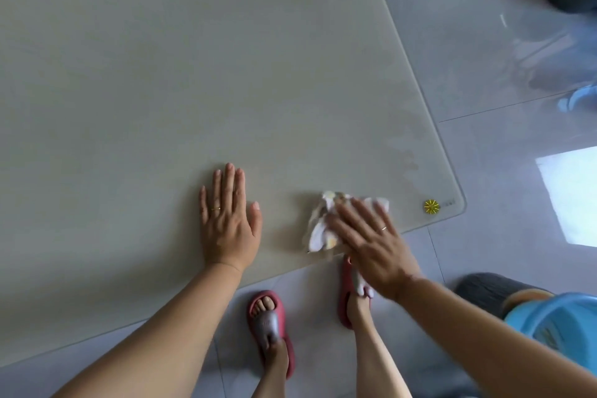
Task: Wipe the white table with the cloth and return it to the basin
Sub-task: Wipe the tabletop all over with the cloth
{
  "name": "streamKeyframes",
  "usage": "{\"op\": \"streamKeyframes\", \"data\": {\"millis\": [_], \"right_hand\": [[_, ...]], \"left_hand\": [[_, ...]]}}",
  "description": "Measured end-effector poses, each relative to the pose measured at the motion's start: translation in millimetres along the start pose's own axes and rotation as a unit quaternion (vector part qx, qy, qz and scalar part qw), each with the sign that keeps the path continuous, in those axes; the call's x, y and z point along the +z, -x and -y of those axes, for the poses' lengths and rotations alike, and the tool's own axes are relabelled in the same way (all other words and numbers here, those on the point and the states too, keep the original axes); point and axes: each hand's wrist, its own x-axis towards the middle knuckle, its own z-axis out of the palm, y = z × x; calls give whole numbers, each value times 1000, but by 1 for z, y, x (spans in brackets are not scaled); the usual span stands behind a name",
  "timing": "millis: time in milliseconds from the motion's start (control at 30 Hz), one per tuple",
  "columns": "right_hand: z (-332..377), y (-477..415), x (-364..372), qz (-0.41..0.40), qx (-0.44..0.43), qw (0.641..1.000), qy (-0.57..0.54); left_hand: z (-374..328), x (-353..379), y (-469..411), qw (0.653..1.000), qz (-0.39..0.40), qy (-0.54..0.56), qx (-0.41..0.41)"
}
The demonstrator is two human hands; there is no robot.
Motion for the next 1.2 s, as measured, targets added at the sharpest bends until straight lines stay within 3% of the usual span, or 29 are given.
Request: {"op": "streamKeyframes", "data": {"millis": [100, 200, 267, 333, 400, 433, 500, 600, 667, 700, 767, 833, 867, 933, 1067, 1133, 1200], "right_hand": [[-59, -11, -21, -40, 153, 987, -34], [-49, -37, -21, -67, 282, 954, -73], [-28, -48, -15, -63, 239, 967, -68], [-25, -52, -11, -36, 99, 994, -36], [-51, -60, -15, -12, -47, 999, 0], [-68, -69, -18, -5, -75, 997, 7], [-101, -95, -27, -13, -34, 999, 0], [-120, -139, -33, -40, 165, 984, -61], [-96, -154, -27, -51, 230, 970, -69], [-79, -153, -23, -49, 207, 974, -72], [-61, -144, -18, -31, 61, 996, -53], [-85, -149, -23, -6, -88, 996, -19], [-102, -157, -27, 2, -118, 993, -2], [-132, -179, -35, -5, -66, 998, -6], [-110, -208, -33, -60, 213, 972, -80], [-73, -205, -27, -64, 181, 977, -91], [-61, -195, -24, -35, 24, 997, -58]], "left_hand": [[-3, -2, -5, 1000, -14, 4, 0], [-23, -4, -27, 1000, -29, 9, 3], [-46, -4, -50, 999, -25, 26, -4], [-69, -2, -78, 999, -19, 37, -16], [-82, 3, -101, 998, -9, 43, -39], [-84, 7, -109, 998, -9, 41, -54], [-86, 13, -115, 997, -19, 23, -71], [-86, 20, -113, 996, -45, 4, -72], [-86, 21, -114, 996, -49, 2, -69], [-87, 21, -113, 997, -45, 4, -69], [-88, 19, -114, 997, -43, 7, -70], [-88, 17, -114, 997, -39, 5, -72], [-87, 16, -115, 997, -36, 6, -75], [-86, 16, -116, 997, -27, 2, -78], [-86, 17, -116, 996, -15, -6, -82], [-86, 18, -115, 997, -17, -9, -80], [-86, 18, -115, 996, -17, -10, -83]]}}
